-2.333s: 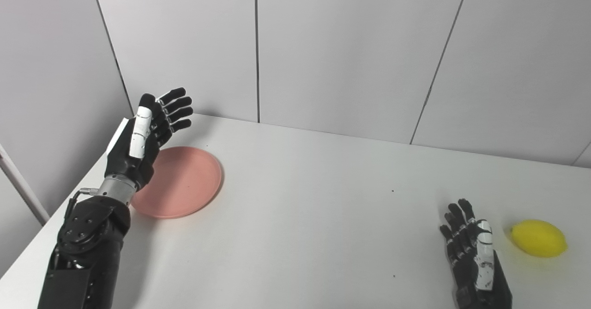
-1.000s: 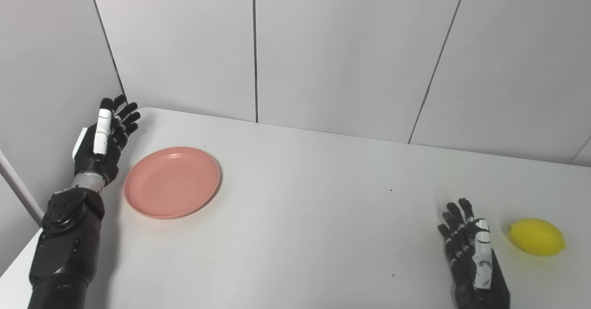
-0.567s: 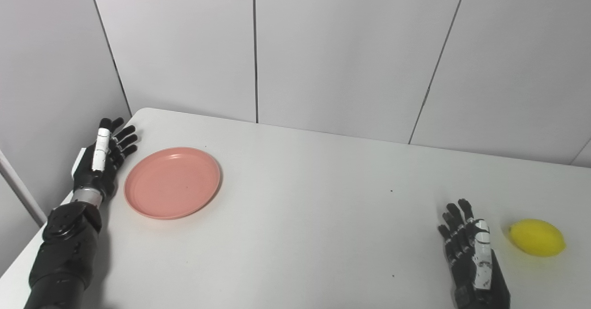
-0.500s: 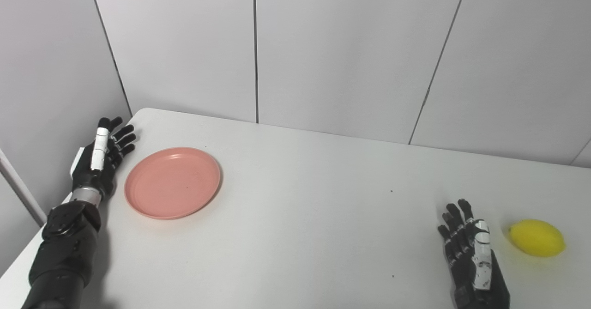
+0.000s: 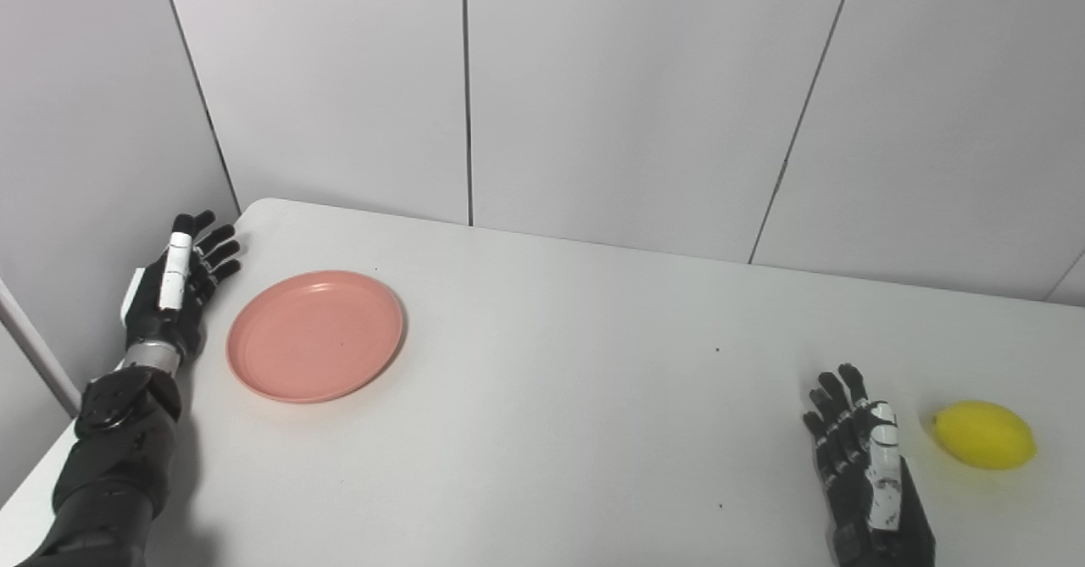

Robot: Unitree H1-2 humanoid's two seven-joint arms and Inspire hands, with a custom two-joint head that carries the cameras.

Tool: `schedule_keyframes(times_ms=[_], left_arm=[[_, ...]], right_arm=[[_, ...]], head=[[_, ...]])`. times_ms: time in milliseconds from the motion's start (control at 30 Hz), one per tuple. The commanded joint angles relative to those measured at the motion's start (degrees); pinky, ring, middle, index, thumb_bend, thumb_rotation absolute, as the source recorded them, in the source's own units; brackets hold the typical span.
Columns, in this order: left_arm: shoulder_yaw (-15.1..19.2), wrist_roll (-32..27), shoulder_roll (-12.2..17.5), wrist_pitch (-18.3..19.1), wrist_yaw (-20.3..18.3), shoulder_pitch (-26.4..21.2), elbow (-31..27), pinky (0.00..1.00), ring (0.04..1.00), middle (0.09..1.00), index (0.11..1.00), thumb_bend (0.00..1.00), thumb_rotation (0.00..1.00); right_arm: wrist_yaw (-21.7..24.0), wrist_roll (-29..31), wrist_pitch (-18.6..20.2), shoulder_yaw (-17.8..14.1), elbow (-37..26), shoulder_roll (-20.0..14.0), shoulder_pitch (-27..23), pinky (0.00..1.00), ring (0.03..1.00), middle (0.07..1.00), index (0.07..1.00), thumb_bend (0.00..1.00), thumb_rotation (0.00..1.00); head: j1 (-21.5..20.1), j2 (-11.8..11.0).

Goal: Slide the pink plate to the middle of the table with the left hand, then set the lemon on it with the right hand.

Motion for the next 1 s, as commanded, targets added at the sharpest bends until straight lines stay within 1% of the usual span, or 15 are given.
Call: schedule_keyframes(times_ms=[0, 67, 100, 167, 233, 333, 433, 500, 600, 733, 800, 900, 967], left_arm=[[-0.2, -0.4, 0.1, 0.2, -1.1, -0.2, -2.7, 0.87, 0.862, 0.852, 0.878, 0.99, 0.84], [-0.3, -0.5, -0.3, 1.0, -1.1, 0.6, -4.9, 0.89, 0.868, 0.848, 0.874, 0.97, 0.86], [-0.3, -0.6, -0.5, 1.2, -1.3, 0.9, -5.6, 0.91, 0.884, 0.856, 0.873, 0.94, 0.86], [-0.2, -0.9, -0.6, 1.0, -2.1, 1.1, -5.3, 0.96, 0.910, 0.871, 0.883, 0.91, 0.88], [-0.1, -1.3, -0.9, 1.3, -2.6, 1.4, -5.8, 0.96, 0.910, 0.877, 0.884, 0.90, 0.88], [-0.4, -1.3, -1.1, 1.0, -3.3, 1.6, -4.9, 0.99, 0.917, 0.892, 0.905, 0.88, 0.88], [-0.9, -1.0, -1.1, 0.3, -3.8, 1.7, -3.7, 0.98, 0.911, 0.882, 0.932, 0.90, 0.88], [-1.0, -1.1, -1.3, 0.1, -4.1, 1.8, -3.0, 0.96, 0.905, 0.877, 0.925, 0.89, 0.88], [-1.4, -0.8, -1.7, 0.2, -3.9, 1.8, -3.1, 0.92, 0.887, 0.863, 0.914, 0.85, 0.89], [-2.1, -0.4, -1.8, 1.1, -3.8, 2.2, -4.0, 0.93, 0.896, 0.875, 0.918, 0.84, 0.91], [-2.4, -0.1, -1.6, 0.6, -4.0, 1.9, -2.6, 0.94, 0.899, 0.877, 0.925, 0.85, 0.90], [-2.7, -0.3, -1.9, 1.3, -3.5, 2.4, -4.3, 0.91, 0.884, 0.857, 0.923, 0.87, 0.88], [-3.0, -0.5, -2.3, 2.4, -3.3, 3.1, -6.3, 0.91, 0.893, 0.864, 0.938, 0.87, 0.88]], right_arm=[[0.2, 0.4, 0.9, 0.9, 2.8, 1.5, 2.8, 1.00, 0.983, 0.964, 0.985, 0.68, 1.00], [0.2, 0.4, 0.9, 0.9, 2.8, 1.4, 2.8, 1.00, 0.985, 0.967, 0.988, 0.68, 1.00], [0.2, 0.4, 0.8, 0.9, 2.9, 1.4, 2.8, 1.00, 0.986, 0.967, 0.990, 0.68, 1.00], [0.1, 0.3, 0.7, 0.9, 3.0, 1.4, 2.8, 1.00, 0.985, 0.966, 0.988, 0.69, 1.00], [0.1, 0.3, 0.8, 0.9, 2.9, 1.5, 2.8, 1.00, 0.986, 0.967, 0.986, 0.69, 1.00], [0.1, 0.3, 0.8, 0.9, 2.8, 1.6, 2.8, 1.00, 0.983, 0.964, 0.981, 0.69, 1.00], [0.1, 0.4, 0.9, 1.0, 2.7, 1.6, 2.8, 1.00, 0.983, 0.964, 0.986, 0.69, 1.00], [-0.1, 0.4, 1.0, 0.9, 2.7, 1.7, 2.9, 1.00, 0.981, 0.962, 0.985, 0.69, 0.99], [0.0, 0.6, 0.9, 0.8, 2.9, 1.8, 2.7, 1.00, 0.979, 0.956, 0.983, 0.69, 0.98], [-0.1, 0.6, 1.1, 0.9, 2.8, 1.9, 2.7, 1.00, 0.979, 0.960, 0.977, 0.68, 0.98], [0.0, 0.6, 0.8, 1.0, 2.8, 1.9, 2.7, 1.00, 0.979, 0.959, 0.977, 0.68, 0.98], [-0.2, 0.4, 1.0, 1.0, 2.7, 2.0, 2.8, 1.00, 0.979, 0.956, 0.978, 0.68, 0.98], [-0.2, 0.4, 1.0, 1.0, 2.7, 2.0, 2.7, 1.00, 0.979, 0.955, 0.977, 0.69, 0.98]], head=[[0.1, 0.0], [0.1, 0.0], [0.2, 0.1], [0.2, 0.1], [0.1, 0.1], [0.0, 0.1], [-0.1, 0.2], [-0.2, 0.3], [-0.2, 0.3], [-0.4, 0.4], [-0.4, 0.4], [-0.4, 0.5], [-0.5, 0.5]])
